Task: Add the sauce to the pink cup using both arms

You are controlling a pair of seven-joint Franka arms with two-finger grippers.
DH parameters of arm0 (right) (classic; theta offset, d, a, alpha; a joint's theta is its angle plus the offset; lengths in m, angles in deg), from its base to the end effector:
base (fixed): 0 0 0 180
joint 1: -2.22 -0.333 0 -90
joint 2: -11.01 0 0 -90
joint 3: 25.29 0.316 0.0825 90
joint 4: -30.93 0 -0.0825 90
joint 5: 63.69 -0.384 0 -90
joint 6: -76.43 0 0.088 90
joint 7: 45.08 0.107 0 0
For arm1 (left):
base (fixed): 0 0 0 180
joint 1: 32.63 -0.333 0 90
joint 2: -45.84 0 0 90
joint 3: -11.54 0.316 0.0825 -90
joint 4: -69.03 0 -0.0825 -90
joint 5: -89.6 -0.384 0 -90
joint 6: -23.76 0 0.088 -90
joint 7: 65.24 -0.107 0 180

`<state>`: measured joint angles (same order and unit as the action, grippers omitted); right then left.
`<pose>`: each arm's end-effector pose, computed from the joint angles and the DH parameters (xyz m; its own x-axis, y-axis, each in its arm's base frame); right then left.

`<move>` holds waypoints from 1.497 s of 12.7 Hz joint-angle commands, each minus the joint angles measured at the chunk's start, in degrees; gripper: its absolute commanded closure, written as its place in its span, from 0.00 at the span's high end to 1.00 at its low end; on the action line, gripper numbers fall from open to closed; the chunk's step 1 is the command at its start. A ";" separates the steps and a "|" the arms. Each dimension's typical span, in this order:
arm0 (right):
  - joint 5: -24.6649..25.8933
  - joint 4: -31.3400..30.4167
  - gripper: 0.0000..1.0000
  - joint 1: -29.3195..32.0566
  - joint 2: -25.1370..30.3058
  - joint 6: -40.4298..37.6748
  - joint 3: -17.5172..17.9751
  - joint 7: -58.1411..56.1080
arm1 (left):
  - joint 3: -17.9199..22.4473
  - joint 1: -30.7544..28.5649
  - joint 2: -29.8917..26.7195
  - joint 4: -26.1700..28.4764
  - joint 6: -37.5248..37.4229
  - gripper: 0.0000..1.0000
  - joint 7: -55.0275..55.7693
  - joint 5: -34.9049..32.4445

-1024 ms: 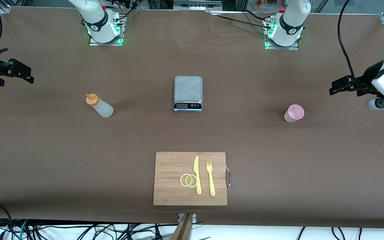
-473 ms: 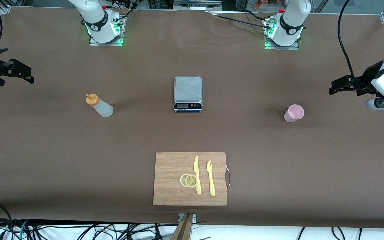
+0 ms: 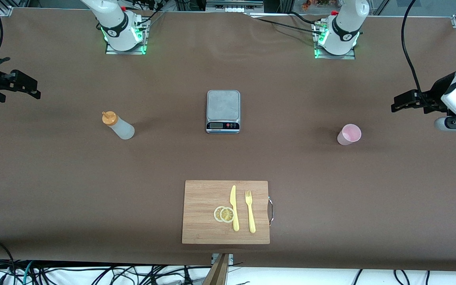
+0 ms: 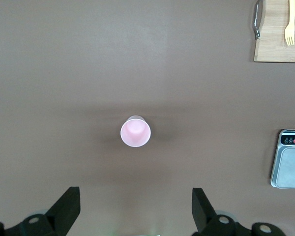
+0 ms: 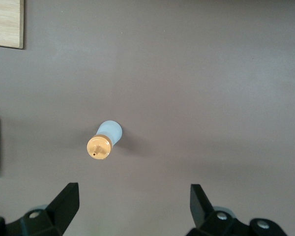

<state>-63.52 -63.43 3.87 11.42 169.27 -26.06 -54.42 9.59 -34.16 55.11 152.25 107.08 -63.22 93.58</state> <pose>0.5544 -0.0238 0.5967 0.9925 0.1206 -0.0196 0.1207 -0.9927 -0.0003 0.5893 -0.0108 0.5780 0.9867 0.0194 -0.1615 0.0309 -0.9971 0.0692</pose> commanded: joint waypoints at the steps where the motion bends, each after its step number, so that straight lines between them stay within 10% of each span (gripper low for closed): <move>1: 0.01 -0.82 1.00 0.02 1.09 0.15 0.16 -0.32 | 0.10 -0.49 1.54 -2.27 -1.32 1.00 0.17 -0.91; 9: -0.08 -0.91 1.00 0.20 1.09 -0.20 -0.02 -0.41 | 0.37 -0.49 4.97 4.22 1.39 1.00 -8.61 -5.29; 19: -0.16 -0.91 1.00 0.11 1.09 -0.20 0.16 -0.32 | 3.71 -1.46 2.78 34.00 33.27 1.00 -8.61 -3.02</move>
<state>-63.53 -63.47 3.87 11.42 169.21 -26.06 -54.42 13.03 -35.48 61.14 178.46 134.14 -70.48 89.72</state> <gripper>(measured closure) 0.000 0.000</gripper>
